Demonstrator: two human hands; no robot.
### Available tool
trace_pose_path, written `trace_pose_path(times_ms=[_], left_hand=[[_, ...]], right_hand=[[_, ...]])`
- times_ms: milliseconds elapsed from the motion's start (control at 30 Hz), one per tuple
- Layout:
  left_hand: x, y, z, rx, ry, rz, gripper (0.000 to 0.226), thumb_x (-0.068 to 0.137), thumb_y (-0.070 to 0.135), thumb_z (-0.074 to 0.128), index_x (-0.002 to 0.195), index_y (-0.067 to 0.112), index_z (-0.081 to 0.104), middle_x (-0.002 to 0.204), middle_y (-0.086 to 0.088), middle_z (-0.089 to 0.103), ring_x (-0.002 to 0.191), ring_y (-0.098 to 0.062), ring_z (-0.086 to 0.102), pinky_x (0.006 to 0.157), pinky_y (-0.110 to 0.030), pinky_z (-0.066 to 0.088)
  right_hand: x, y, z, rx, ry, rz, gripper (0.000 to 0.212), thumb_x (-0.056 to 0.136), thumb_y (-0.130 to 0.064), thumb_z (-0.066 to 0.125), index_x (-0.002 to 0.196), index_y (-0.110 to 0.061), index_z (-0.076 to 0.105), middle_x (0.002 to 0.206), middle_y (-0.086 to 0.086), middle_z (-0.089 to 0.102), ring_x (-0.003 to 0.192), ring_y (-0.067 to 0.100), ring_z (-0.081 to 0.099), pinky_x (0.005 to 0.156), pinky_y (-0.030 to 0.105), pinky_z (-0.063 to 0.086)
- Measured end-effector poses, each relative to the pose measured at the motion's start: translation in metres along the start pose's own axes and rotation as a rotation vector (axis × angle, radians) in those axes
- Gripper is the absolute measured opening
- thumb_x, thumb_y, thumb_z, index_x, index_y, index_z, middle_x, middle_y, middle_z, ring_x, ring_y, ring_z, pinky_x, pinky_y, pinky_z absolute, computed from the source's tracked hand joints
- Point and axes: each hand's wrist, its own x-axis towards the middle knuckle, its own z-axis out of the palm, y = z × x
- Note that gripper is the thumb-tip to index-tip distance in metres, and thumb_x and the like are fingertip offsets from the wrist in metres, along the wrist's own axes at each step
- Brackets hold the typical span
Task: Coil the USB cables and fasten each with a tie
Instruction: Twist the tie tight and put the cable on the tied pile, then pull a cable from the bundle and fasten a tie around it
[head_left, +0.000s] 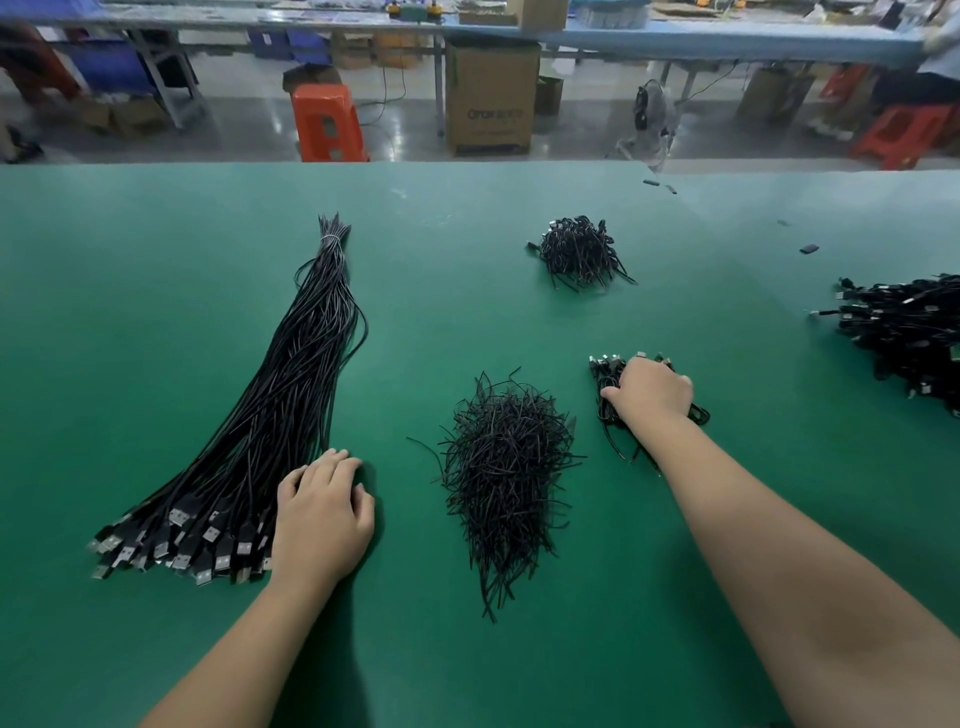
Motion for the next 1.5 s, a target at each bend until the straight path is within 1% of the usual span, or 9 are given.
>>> trace_pose_path(times_ms=[167, 400, 533, 633, 800, 967, 1167, 1367, 1500], left_hand=[[0.0, 0.001, 0.0, 0.0, -0.006, -0.009, 0.042, 0.086, 0.03, 0.045, 0.118, 0.014, 0.067, 0.127, -0.003, 0.066, 0.128, -0.017, 0.054, 0.108, -0.042, 0.033], [0.0, 0.001, -0.002, -0.02, -0.008, -0.01, 0.039, 0.086, 0.028, 0.05, 0.118, 0.013, 0.067, 0.128, -0.004, 0.065, 0.129, -0.018, 0.053, 0.109, -0.043, 0.033], [0.001, -0.002, -0.003, -0.244, 0.061, -0.064, 0.035, 0.093, 0.021, 0.051, 0.119, 0.003, 0.067, 0.131, -0.012, 0.061, 0.127, -0.026, 0.052, 0.111, -0.045, 0.036], [0.003, -0.004, -0.006, -0.467, 0.101, -0.228, 0.032, 0.099, 0.003, 0.047, 0.128, -0.003, 0.059, 0.142, -0.017, 0.051, 0.135, -0.029, 0.044, 0.114, -0.041, 0.033], [0.006, -0.001, -0.019, -0.604, 0.157, -0.389, 0.06, 0.075, -0.02, 0.043, 0.132, -0.004, 0.054, 0.129, -0.02, 0.06, 0.119, -0.031, 0.06, 0.098, -0.035, 0.04], [0.012, -0.008, -0.021, -0.643, 0.118, -0.462, 0.058, 0.077, -0.018, 0.041, 0.126, 0.004, 0.06, 0.12, -0.011, 0.07, 0.117, -0.026, 0.061, 0.101, -0.034, 0.041], [0.012, -0.014, -0.021, -0.679, 0.093, -0.452, 0.043, 0.088, -0.011, 0.041, 0.12, 0.008, 0.062, 0.116, -0.006, 0.071, 0.113, -0.022, 0.061, 0.1, -0.033, 0.043], [0.008, -0.014, -0.021, -0.627, 0.07, -0.297, 0.03, 0.089, 0.003, 0.067, 0.119, 0.006, 0.065, 0.116, -0.006, 0.065, 0.109, -0.02, 0.061, 0.096, -0.028, 0.042], [0.007, -0.014, -0.022, -0.558, 0.056, -0.237, 0.033, 0.087, -0.007, 0.061, 0.119, 0.004, 0.064, 0.12, -0.01, 0.061, 0.112, -0.024, 0.058, 0.099, -0.026, 0.039]], right_hand=[[-0.006, -0.003, -0.009, 0.078, 0.044, -0.058, 0.039, 0.093, -0.047, 0.066, 0.11, -0.013, 0.058, 0.096, 0.005, 0.067, 0.09, 0.027, 0.064, 0.085, 0.037, 0.043], [-0.059, -0.06, -0.053, 0.4, 0.121, -0.354, 0.028, 0.1, -0.042, 0.055, 0.102, -0.017, 0.067, 0.095, -0.003, 0.066, 0.08, 0.013, 0.056, 0.063, 0.026, 0.04], [-0.126, -0.116, -0.057, 0.579, -0.128, -0.576, 0.022, 0.1, -0.035, 0.055, 0.105, -0.019, 0.07, 0.097, -0.007, 0.07, 0.073, 0.011, 0.063, 0.073, 0.034, 0.059], [-0.173, -0.149, -0.032, 0.633, -0.366, -0.684, 0.023, 0.101, -0.029, 0.054, 0.117, -0.022, 0.068, 0.11, -0.001, 0.071, 0.058, 0.006, 0.055, 0.067, 0.032, 0.058], [-0.219, -0.18, 0.016, 0.473, -0.501, -0.813, 0.046, 0.101, -0.031, 0.053, 0.146, -0.032, 0.044, 0.133, 0.011, 0.053, 0.113, 0.033, 0.058, 0.098, 0.043, 0.049], [-0.231, -0.186, 0.035, 0.334, -0.387, -0.86, 0.04, 0.099, -0.039, 0.05, 0.138, -0.03, 0.047, 0.126, 0.009, 0.042, 0.114, 0.035, 0.05, 0.09, 0.047, 0.047], [-0.231, -0.194, 0.035, 0.356, -0.313, -0.77, 0.035, 0.097, -0.035, 0.057, 0.127, -0.018, 0.051, 0.121, 0.009, 0.047, 0.104, 0.034, 0.058, 0.082, 0.044, 0.049], [-0.226, -0.199, 0.036, 0.469, -0.328, -0.572, 0.031, 0.096, -0.021, 0.056, 0.125, -0.014, 0.048, 0.124, 0.007, 0.053, 0.11, 0.029, 0.059, 0.087, 0.038, 0.046], [-0.22, -0.193, 0.028, 0.461, -0.408, -0.537, 0.041, 0.093, -0.027, 0.053, 0.133, -0.016, 0.053, 0.127, 0.007, 0.051, 0.109, 0.029, 0.059, 0.084, 0.035, 0.046]])
